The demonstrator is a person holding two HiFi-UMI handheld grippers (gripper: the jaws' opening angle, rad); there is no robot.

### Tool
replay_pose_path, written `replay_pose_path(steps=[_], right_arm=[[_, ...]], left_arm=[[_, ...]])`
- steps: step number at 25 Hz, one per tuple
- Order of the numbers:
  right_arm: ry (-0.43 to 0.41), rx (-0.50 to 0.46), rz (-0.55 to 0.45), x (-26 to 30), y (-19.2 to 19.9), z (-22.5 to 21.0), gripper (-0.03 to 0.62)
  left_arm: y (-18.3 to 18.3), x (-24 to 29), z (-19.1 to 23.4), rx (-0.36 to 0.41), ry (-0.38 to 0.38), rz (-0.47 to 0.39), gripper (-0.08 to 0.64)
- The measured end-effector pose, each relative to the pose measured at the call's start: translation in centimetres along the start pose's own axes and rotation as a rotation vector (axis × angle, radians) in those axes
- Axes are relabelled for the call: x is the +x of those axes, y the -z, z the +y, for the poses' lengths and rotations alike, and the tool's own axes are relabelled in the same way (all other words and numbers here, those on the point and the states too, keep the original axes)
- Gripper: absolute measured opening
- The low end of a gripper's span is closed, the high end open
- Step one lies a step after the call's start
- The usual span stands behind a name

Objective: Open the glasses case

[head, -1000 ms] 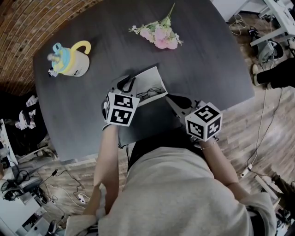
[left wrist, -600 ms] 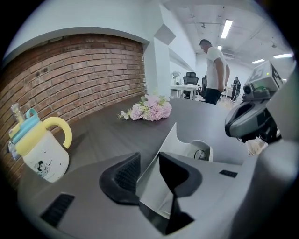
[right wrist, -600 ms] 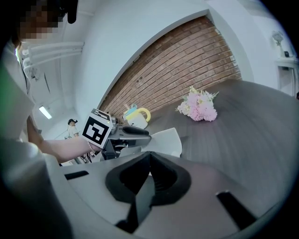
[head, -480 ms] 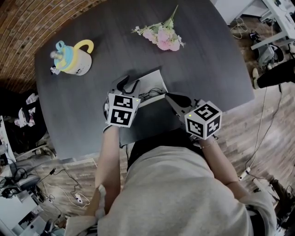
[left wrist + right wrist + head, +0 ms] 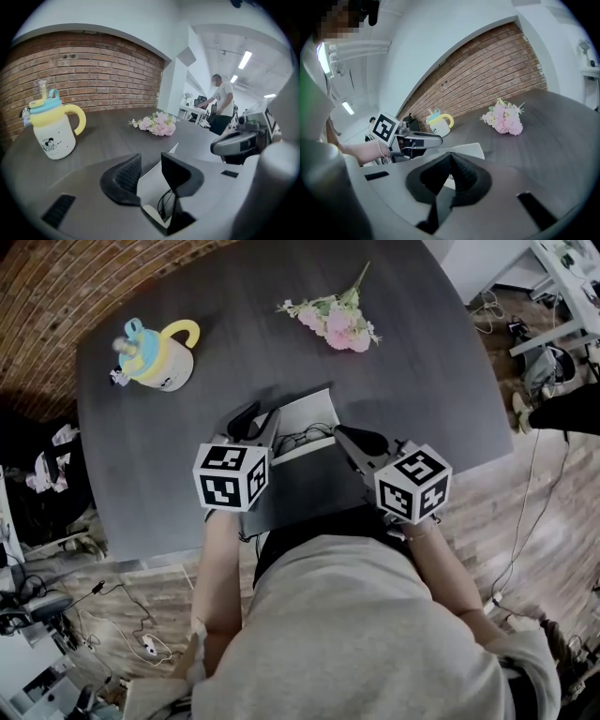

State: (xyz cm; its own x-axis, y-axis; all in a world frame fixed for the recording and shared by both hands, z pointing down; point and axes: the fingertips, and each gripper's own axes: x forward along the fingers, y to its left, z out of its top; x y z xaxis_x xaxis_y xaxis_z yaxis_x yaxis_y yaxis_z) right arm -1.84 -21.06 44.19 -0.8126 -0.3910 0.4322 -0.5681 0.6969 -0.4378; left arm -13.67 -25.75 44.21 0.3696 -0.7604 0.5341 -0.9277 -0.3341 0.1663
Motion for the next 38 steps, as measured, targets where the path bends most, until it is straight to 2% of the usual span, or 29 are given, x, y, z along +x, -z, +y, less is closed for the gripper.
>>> replay_pose_path(steps=[2,6,8,10,16,19,21,24,26,32,38], right_arm=[[-0.003,-0.015,-0.016,0.0,-0.7,0.2,0.006],[-0.025,-0.042,-0.056,-0.1,-2.6,0.7,0.007],[-0.028,-0.057,-0.056,-0.2,-3.4,1.0,0.006],[-0.034,-0.073,-0.064,-0.4,-4.3,1.4,0.006],[-0.054,-0.119,-0.125,-1.4,-6.3,2.6,0.006],[-0.066,-0.138,-0.136,-1.7,-6.8,3.3,0.006],[-0.074,-0.150,-0.134,-2.0,-6.9,3.7,0.006],[-0.083,-0.164,-0.126,-2.2,-6.8,4.2,0.006],[-0.086,-0.170,-0.118,-2.3,-6.6,4.4,0.006],[-0.097,-0.181,-0.076,-1.9,-4.9,5.0,0.007],[-0.098,-0.173,-0.056,-2.2,-3.8,5.2,0.006]], left_arm=[[-0.6,-0.9,0.1,-0.053,0.008,-0.039,0.144],[-2.6,-2.5,-0.4,-0.109,0.024,-0.123,0.141],[-3.6,-3.2,-0.7,-0.135,0.027,-0.161,0.108],[-4.4,-3.9,-1.0,-0.143,0.029,-0.197,0.067],[-6.0,-5.7,-2.9,-0.130,0.051,-0.270,0.043],[-5.9,-6.2,-4.0,-0.136,0.092,-0.274,0.038],[-5.8,-6.6,-4.9,-0.110,0.112,-0.271,0.037],[-5.1,-6.7,-5.9,-0.066,0.105,-0.242,0.034],[-4.3,-6.6,-6.3,-0.063,0.093,-0.213,0.029],[-1.4,-6.8,-7.2,-0.133,0.090,-0.157,0.026],[0.2,-7.2,-7.9,-0.163,0.097,-0.132,0.026]])
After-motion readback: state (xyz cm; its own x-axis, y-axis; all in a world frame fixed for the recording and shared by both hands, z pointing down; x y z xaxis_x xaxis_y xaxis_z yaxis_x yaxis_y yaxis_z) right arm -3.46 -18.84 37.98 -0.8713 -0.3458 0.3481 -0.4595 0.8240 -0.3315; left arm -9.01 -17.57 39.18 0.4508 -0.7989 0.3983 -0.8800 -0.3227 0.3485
